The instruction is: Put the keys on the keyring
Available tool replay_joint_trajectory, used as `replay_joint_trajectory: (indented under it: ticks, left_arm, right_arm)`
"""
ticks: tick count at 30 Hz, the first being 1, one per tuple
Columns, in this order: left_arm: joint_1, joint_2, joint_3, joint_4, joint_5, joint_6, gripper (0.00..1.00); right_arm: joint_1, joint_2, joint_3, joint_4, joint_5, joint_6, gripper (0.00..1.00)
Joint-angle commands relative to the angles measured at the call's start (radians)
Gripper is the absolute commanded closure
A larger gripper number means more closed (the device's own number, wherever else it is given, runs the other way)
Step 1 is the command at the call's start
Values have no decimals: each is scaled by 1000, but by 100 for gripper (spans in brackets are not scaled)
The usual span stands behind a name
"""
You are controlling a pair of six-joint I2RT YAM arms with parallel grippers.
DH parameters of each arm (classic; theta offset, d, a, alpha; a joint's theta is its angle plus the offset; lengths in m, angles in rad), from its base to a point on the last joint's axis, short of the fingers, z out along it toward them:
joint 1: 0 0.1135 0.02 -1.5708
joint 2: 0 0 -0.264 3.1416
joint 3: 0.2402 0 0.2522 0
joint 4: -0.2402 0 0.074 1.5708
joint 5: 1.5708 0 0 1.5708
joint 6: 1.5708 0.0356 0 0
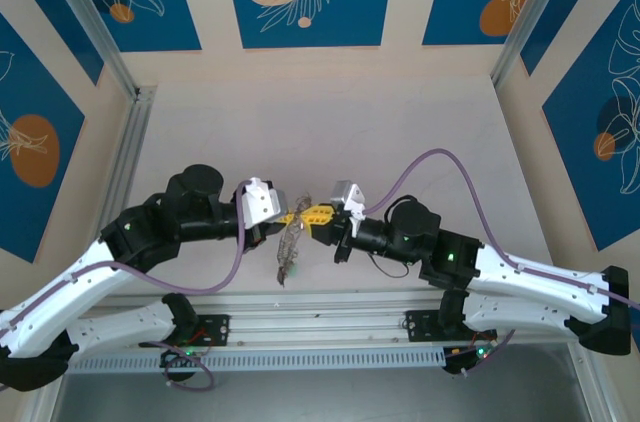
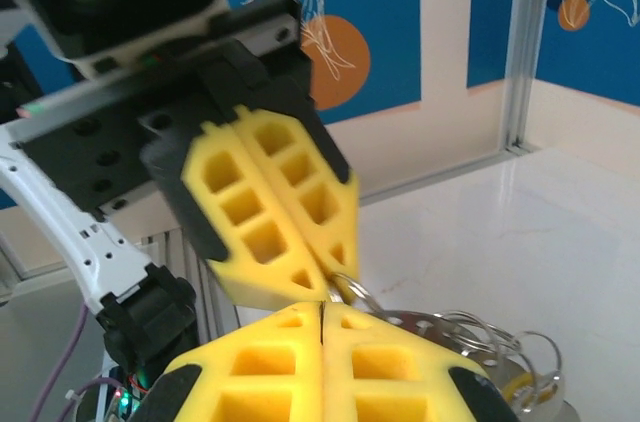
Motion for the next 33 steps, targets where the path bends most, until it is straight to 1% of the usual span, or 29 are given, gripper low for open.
replay_joint_trajectory:
  ticks: [1,8,13,25,33]
  left_arm:
    - [-7,-6,8,49,1,13,100]
    - [-8,-7,7,46,16,11,100]
    - [-8,-10,4,42,17,13,100]
    - [-9,-13,-5,43,-3,16,100]
    - [-9,-10,-6,47,-6,18,100]
  right_arm:
    - [12,-9,5,60,-28,-30,100]
    - [12,26,22,55,-15,-28,100]
    - [8,29,31,37,27,-26,100]
    - [14,-8,26,32,23,-33,100]
    - [24,-38,27,-29,82,-41,100]
